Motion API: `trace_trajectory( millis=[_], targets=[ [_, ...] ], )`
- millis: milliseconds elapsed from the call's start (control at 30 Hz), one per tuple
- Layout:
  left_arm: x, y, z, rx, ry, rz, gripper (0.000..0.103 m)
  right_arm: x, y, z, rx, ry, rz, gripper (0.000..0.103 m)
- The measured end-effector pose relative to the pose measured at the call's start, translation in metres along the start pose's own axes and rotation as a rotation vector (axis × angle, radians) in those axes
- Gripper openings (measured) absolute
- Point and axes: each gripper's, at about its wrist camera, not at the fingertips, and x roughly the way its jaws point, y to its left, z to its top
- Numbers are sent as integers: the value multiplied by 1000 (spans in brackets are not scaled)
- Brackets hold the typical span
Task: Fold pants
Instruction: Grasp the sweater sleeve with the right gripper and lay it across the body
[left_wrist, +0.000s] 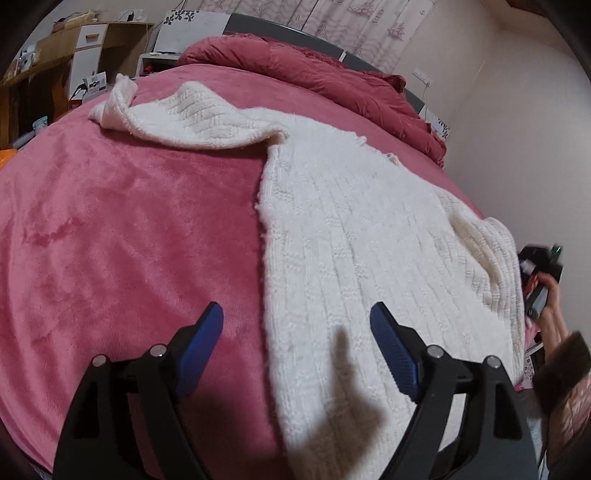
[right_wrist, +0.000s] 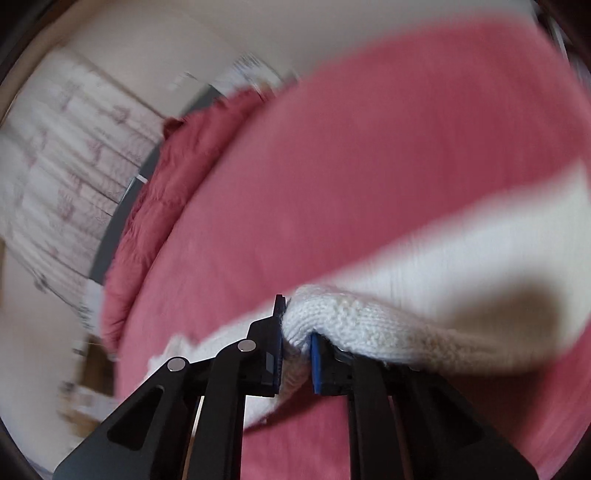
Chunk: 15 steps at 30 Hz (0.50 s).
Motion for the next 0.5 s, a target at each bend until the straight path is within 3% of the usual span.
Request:
trace_trajectory(
  millis=[133, 200, 233, 300, 333, 400, 433, 500],
  targets=[
    [3, -2, -1, 20, -3, -1, 89, -2, -1, 31, -116, -168, -71, 10],
    [5, -4, 0, 33, -7, 1, 91, 5, -6, 38, -135, -180, -91, 10],
    [6, -5, 0, 37, -10, 3, 91, 13, -12, 39, -131, -142, -88, 10],
    [8, -6, 2, 33, -14, 1, 92, 39, -26, 43, -30, 42, -18, 10],
    [8, -6, 3, 29, -13, -2, 92, 47, -38, 37, 33, 145, 37, 18],
    [6, -8, 6, 27, -25, -19, 92, 48, -47, 32, 73, 226, 25, 58],
    [5, -8, 7, 28, -32, -22, 92, 40, -55, 30, 122, 221, 23, 83],
    [2, -8, 11, 25, -53, -30, 92, 27, -76, 33, 253, 215, 54, 84]
  ],
)
